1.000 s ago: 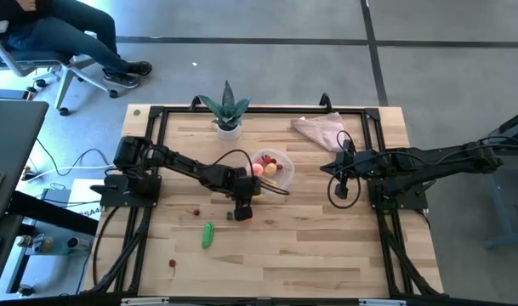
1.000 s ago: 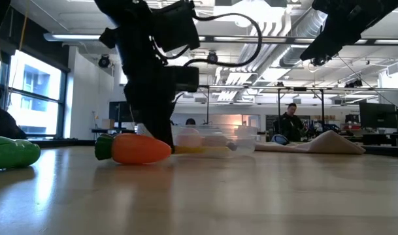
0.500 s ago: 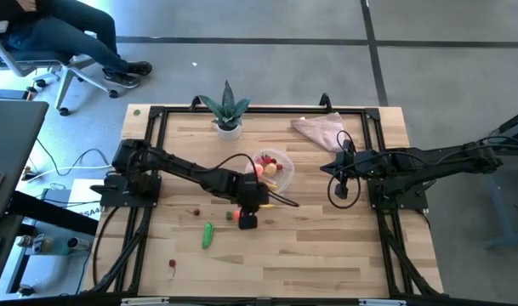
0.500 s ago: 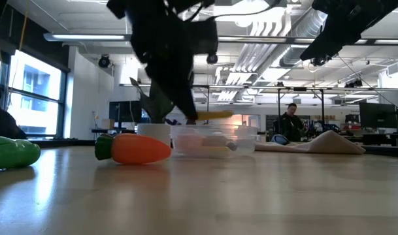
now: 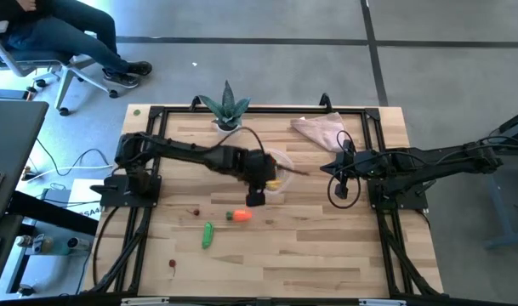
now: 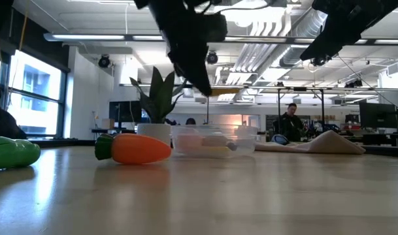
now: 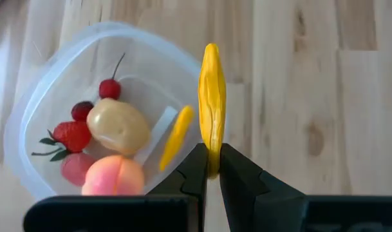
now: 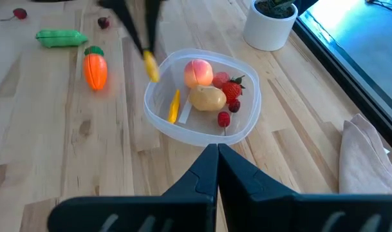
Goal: Pick and placing Produce into tupperware
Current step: Put the yellow corn into the transparent bin, then put the orange carrot into the transparent bin
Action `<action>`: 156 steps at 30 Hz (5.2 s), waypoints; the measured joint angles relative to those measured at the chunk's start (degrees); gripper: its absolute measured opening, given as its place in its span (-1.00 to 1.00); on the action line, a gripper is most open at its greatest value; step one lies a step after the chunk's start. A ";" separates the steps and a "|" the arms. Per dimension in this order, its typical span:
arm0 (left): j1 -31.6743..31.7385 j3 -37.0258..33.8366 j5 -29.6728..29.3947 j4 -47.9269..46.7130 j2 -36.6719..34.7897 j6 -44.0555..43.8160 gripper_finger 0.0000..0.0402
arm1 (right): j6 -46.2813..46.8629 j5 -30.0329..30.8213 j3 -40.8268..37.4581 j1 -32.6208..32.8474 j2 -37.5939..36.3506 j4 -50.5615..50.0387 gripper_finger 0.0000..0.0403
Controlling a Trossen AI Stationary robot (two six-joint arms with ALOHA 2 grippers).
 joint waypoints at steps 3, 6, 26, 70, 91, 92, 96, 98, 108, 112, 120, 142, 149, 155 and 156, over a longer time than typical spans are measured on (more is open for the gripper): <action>3.61 -1.18 3.00 -0.37 0.00 1.05 -0.87 | 0.00 0.00 0.00 0.01 0.00 0.00 -1.00; 6.57 -2.62 5.24 -0.68 0.00 1.55 -0.87 | 0.00 0.00 0.00 0.01 0.02 0.00 -1.00; 8.25 -6.84 7.93 2.03 1.40 1.68 -0.87 | 0.00 0.00 0.00 -0.01 0.02 0.00 -1.00; 7.86 -6.77 6.83 2.54 5.86 1.68 -0.87 | 0.00 0.00 0.02 0.00 0.00 -0.01 -1.00; 7.86 -6.77 6.83 2.28 5.86 1.64 -0.87 | 0.02 0.00 0.02 0.01 0.01 -0.04 -1.00; 7.86 -6.77 6.83 2.27 5.86 1.53 -0.87 | 0.00 0.00 0.02 0.01 0.02 -0.02 -1.00; 7.86 -6.77 6.83 2.27 5.84 1.51 -0.87 | 0.00 0.00 0.02 0.00 0.02 -0.02 -1.00; 7.86 -6.77 6.83 2.26 5.84 1.47 -0.87 | 0.00 0.00 0.02 0.01 0.02 -0.02 -1.00; 7.86 -6.77 6.84 2.12 5.81 1.05 -0.87 | 0.00 0.00 0.02 0.00 0.02 -0.02 -1.00; 7.82 -6.77 7.04 1.98 5.81 1.05 -0.87 | 0.00 0.00 0.02 0.01 0.02 -0.02 -1.00; 7.11 -6.77 7.91 1.84 5.81 0.97 -0.80 | 0.00 0.00 0.02 0.01 0.02 -0.02 -1.00; 6.17 3.32 12.71 -11.75 5.79 -1.62 -0.32 | 0.00 0.00 0.02 0.01 0.02 -0.02 -1.00; 1.70 10.30 12.86 -22.22 5.77 -3.04 -0.31 | 0.00 0.00 0.02 0.01 0.02 -0.02 -1.00; -4.39 12.20 12.52 -28.00 5.70 -3.10 -0.31 | 0.00 0.00 0.02 0.01 0.01 0.00 -1.00; -5.52 12.17 12.39 -28.90 5.60 -3.42 -0.31 | 0.00 0.00 0.02 0.01 0.02 0.00 -1.00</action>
